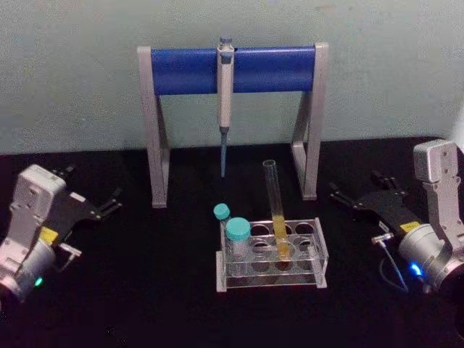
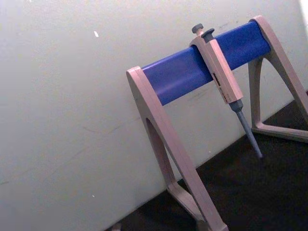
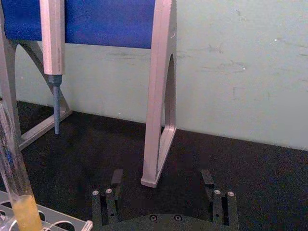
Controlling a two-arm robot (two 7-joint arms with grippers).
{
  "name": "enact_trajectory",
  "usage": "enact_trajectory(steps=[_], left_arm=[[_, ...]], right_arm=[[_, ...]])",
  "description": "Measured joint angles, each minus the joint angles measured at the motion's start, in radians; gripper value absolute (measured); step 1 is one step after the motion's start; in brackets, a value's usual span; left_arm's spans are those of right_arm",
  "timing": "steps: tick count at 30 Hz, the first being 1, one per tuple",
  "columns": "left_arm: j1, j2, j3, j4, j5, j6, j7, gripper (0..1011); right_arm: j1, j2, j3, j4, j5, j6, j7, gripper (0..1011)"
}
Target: Pick up the test tube from the test tube rack, shake it, then place it back into the test tube rack.
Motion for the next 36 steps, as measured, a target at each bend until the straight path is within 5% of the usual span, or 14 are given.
enact_trajectory(steps=[36], left_arm=[[0.0,0.0,0.0,0.0,0.0,0.0,0.0,1001]], right_arm=[[-0.002,0.002,-0.001,-0.006,0.001,-0.003,-0.006,1000]])
